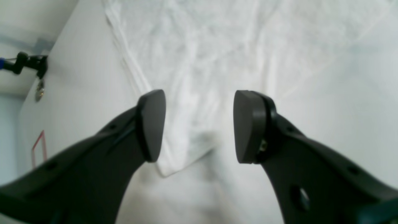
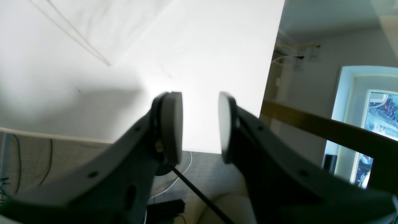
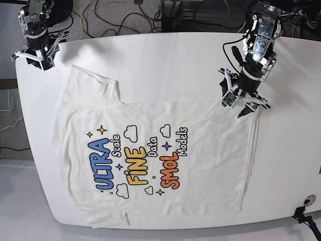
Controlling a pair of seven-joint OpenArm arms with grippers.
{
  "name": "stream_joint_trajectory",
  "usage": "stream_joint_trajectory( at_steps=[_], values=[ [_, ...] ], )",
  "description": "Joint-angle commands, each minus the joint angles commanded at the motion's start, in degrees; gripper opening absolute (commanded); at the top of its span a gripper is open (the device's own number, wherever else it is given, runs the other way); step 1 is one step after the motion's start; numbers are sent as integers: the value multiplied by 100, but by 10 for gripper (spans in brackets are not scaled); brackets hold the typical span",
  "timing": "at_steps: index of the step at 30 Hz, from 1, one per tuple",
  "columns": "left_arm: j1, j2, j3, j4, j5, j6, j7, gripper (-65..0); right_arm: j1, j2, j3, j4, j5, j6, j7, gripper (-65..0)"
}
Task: Fold the T-shirt properly
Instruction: 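Lower the left gripper toward the shirt's side edge near the sleeve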
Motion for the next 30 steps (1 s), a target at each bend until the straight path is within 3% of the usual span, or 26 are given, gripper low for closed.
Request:
stream_joint_trajectory(
  at_steps=[9,24,25,30],
  values=[
    [-1,-101,530,67,1100,26,-168,-317,207,19,-37,-23,-91,41,-451,-463],
    [354,-75,367,-51,903,96,-127,-322,107,182,13,-34,-111,172,-349,-463],
    [258,-108,282,-108,994,-16,-12,-313,324,-225,-172,-362,-36,225,-393,-463],
    [267,-161,106,-117,1169,-25,-12,-313,456,-453,-164,-406,-89,234,-393,-463]
  ],
)
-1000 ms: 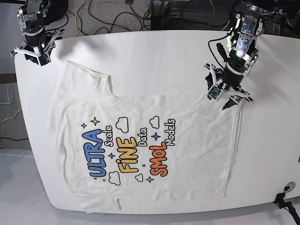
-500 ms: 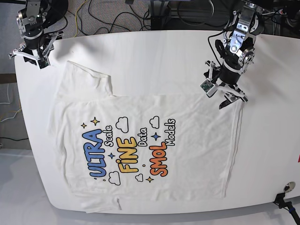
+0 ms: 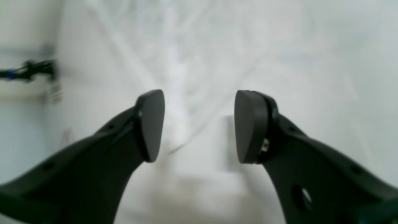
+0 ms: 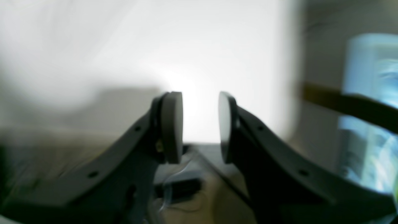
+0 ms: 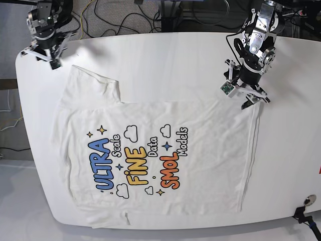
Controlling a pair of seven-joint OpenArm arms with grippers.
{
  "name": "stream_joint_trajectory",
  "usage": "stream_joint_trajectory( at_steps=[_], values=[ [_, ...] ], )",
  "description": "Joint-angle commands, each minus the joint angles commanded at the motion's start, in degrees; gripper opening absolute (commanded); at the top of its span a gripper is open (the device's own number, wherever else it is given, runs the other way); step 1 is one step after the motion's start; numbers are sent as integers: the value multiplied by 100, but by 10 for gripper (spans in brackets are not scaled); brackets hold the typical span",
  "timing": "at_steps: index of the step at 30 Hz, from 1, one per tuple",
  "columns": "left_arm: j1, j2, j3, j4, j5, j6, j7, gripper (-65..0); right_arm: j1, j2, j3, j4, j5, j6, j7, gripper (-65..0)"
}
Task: Fold the T-shirt properly
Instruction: 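Lower the left gripper toward the shirt's side edge near the sleeve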
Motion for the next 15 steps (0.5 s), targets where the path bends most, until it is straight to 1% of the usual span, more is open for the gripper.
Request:
stream_joint_trajectory(
  at_steps=[14,15],
  values=[
    [35,-18,-18,26,-26,0,-18,-313,-18,9,9,44,-9,9,0,-463],
    [35,-18,-18,26,-26,0,-18,-313,-18,18,18,62,-9,53,0,-463]
  ],
)
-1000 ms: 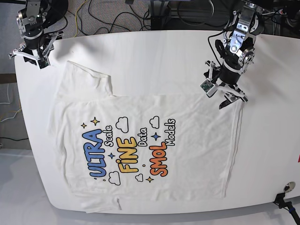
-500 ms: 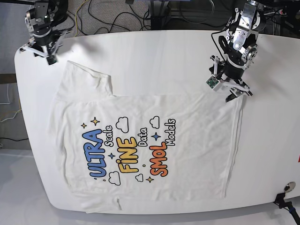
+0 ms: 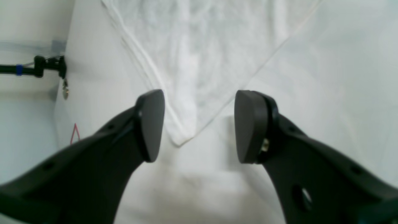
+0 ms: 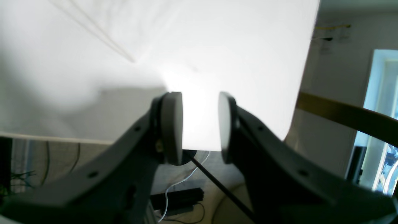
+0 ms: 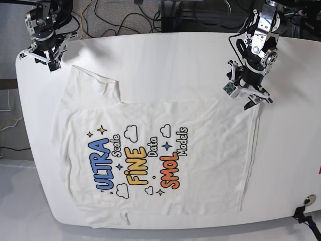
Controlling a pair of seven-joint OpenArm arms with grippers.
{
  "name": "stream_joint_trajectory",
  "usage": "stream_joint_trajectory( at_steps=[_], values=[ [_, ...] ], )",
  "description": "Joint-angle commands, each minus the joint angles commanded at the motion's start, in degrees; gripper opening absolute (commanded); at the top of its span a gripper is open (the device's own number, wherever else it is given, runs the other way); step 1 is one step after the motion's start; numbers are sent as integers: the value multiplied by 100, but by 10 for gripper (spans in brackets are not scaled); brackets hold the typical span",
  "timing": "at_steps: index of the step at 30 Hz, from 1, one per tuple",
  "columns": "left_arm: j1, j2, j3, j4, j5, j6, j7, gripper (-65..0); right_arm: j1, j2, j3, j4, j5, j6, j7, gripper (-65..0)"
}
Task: Fold the T-shirt properly
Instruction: 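Lower the left gripper toward the shirt's side edge near the sleeve, then position the right gripper over the shirt's sleeve corner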
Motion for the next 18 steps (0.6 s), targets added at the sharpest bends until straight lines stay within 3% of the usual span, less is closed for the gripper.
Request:
stream_joint_trajectory(
  at_steps=[3,7,11,14,18],
  values=[
    [0,0,0,0,0,0,0,-313,0,0,26,9,0,316,0,-463],
    [0,0,0,0,-35,0,0,-313,53,-62,264,26,53,545,0,-463],
    [0,18,-229,9,-422,-18,0,-313,431,-563,870,18,237,1284,-9,-463],
    [-9,35,-695,18,-1064,-431,0,-313,712,-862,1257,9,299,1793,-18,-461],
    [-9,35,-1178,9,-1626,-527,0,-313,791,-941,1284,-9,343,1824,-18,-461]
  ],
)
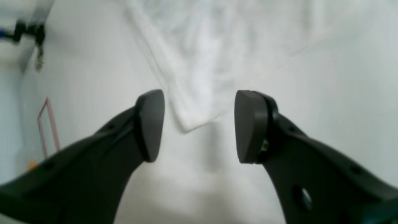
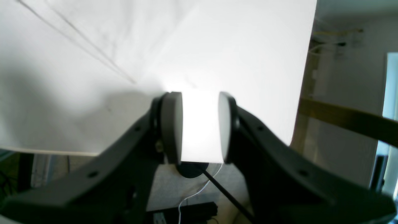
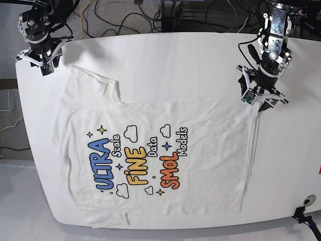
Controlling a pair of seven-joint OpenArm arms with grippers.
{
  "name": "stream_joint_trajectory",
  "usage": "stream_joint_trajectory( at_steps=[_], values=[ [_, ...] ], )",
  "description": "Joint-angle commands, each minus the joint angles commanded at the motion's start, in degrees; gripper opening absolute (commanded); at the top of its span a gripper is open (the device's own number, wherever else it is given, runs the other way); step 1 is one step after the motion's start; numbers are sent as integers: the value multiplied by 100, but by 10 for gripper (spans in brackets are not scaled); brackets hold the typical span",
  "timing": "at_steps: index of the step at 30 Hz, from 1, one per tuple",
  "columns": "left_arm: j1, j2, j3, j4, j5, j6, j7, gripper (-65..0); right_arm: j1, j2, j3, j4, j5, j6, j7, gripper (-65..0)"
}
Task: Fold the T-shirt properly
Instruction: 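Position the right gripper over the shirt's sleeve corner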
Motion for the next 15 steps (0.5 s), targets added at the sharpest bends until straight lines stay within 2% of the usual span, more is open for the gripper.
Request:
stream_joint_trajectory(
  at_steps=[4,7,11,14,15],
  values=[
    [-9,0,-440,-18,-826,0,0,-313,132,-167,105,0,703,0,-88,-459],
    [-9,-9,-747,-26,-1424,0,0,-313,290,-149,158,0,1292,0,-633,-460],
    [0,-9,-1125,-35,-2207,0,9,-313,448,-185,431,-158,2145,0,-993,-461],
    [0,-9,-1301,-141,-2629,0,9,-313,554,-193,598,-246,2514,0,-1292,-461],
    [0,-18,-1336,-202,-2760,-9,9,-313,615,-290,677,-264,2646,0,-1380,-461]
  ],
)
